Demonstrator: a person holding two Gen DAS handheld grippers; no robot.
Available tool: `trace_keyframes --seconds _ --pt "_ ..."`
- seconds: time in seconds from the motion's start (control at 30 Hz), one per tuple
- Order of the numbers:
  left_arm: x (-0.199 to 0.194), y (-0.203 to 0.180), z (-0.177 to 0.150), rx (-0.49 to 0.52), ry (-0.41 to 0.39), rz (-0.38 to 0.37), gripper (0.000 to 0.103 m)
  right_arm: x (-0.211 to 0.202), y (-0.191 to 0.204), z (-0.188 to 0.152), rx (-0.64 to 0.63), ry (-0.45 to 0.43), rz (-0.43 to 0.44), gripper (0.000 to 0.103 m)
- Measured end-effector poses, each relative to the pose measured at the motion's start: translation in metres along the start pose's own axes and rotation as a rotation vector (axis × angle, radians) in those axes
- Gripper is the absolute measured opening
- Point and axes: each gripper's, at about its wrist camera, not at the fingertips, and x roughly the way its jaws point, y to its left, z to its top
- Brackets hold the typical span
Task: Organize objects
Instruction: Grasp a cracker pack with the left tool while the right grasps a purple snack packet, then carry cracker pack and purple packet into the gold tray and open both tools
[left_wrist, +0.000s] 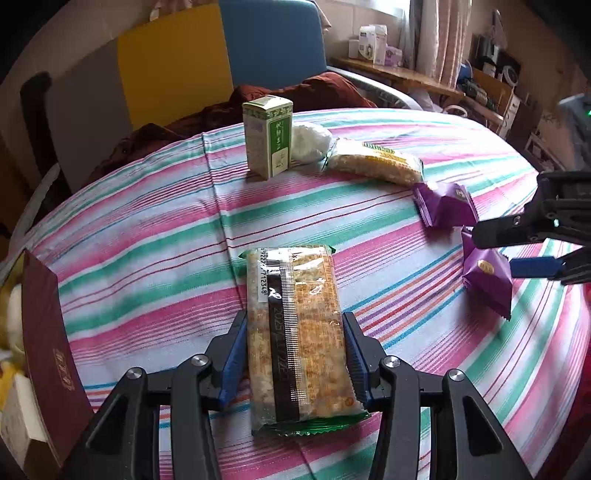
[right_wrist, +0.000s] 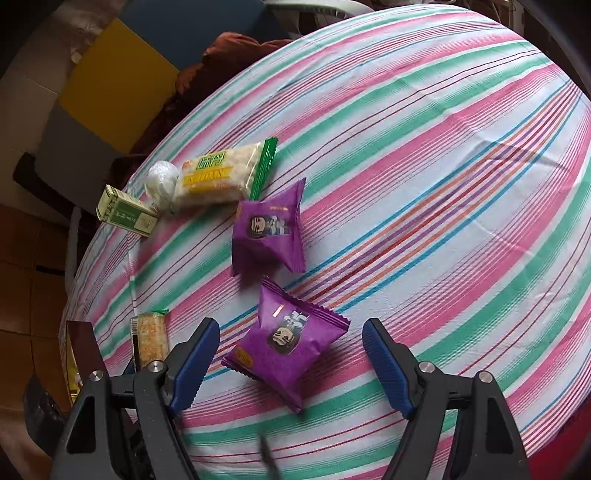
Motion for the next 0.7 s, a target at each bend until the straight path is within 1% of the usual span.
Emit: trace_keyframes --seconds 0.1,0.17,0.2,0.23,0.33,0.4,0.5,0.6,0.7 --pt "-0.001 -0.003 -0.006 0.002 -0.021 0.009 0.049 0.005 0.009 -0.001 -0.046 0.003 -0.03 0.08" --pt "-0.002 -0.005 -0.009 0.007 -0.041 0.019 0.049 0.007 0.018 -0.002 -0.1 -0.002 -0.074 0.067" --pt "-0.003 -0.006 -0.011 0.008 -0.048 0.02 0.049 0.008 0.023 -0.003 -0.14 -0.009 -0.107 0.054" --pt "-0.001 -0.004 -0.007 0.007 -0.048 0.017 0.049 0.01 0.029 -0.006 -0.179 -0.011 -0.128 0.052" --pt "0.0 -0.003 -0.008 0.003 -0.056 0.008 0.049 0.012 0.046 -0.015 -0.286 -0.008 -0.148 0.05" --pt "-0.001 -0.003 -0.009 0.006 -0.062 0.011 0.049 0.012 0.061 -0.024 -0.377 -0.03 -0.187 0.05" --pt "-0.003 -0.003 -0.011 0.005 -0.067 0.009 0.049 0.015 0.077 -0.035 -0.476 -0.026 -0.187 0.05" --pt "-0.003 -0.004 -0.011 0.003 -0.069 0.008 0.049 0.017 0.082 -0.041 -0.526 -0.032 -0.211 0.05" --pt "-0.006 -0.003 -0.013 -0.004 -0.065 0.012 0.049 0.014 0.085 -0.044 -0.549 -0.039 -0.198 0.05"
